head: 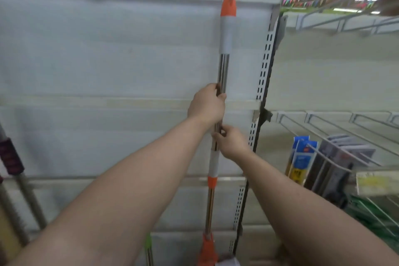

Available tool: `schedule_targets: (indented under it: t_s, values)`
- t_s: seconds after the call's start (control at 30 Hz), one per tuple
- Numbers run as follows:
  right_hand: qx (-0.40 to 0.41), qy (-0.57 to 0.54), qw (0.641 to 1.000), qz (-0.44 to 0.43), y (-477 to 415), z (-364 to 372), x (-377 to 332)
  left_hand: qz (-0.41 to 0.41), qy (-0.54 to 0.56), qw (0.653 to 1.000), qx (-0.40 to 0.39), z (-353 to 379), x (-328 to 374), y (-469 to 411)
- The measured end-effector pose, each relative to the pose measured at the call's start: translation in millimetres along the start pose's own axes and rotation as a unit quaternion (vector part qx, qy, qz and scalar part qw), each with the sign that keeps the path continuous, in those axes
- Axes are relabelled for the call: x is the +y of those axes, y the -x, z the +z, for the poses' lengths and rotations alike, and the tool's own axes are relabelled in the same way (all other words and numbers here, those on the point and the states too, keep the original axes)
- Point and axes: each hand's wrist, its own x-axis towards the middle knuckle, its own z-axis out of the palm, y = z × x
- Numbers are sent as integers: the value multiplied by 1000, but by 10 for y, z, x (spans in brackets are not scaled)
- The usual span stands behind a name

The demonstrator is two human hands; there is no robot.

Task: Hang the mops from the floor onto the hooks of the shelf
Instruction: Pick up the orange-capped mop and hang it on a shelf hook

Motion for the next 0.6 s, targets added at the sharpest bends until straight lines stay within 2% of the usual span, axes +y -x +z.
schedule_targets:
  t_s: [0.33, 0.6]
  values:
    - [11, -11, 998, 53, 292, 348, 351, -99, 23, 993, -60, 167, -841, 795]
    - [-15, 1, 994, 107, 729, 687, 641, -227, 63, 970, -59, 183, -1765, 1796]
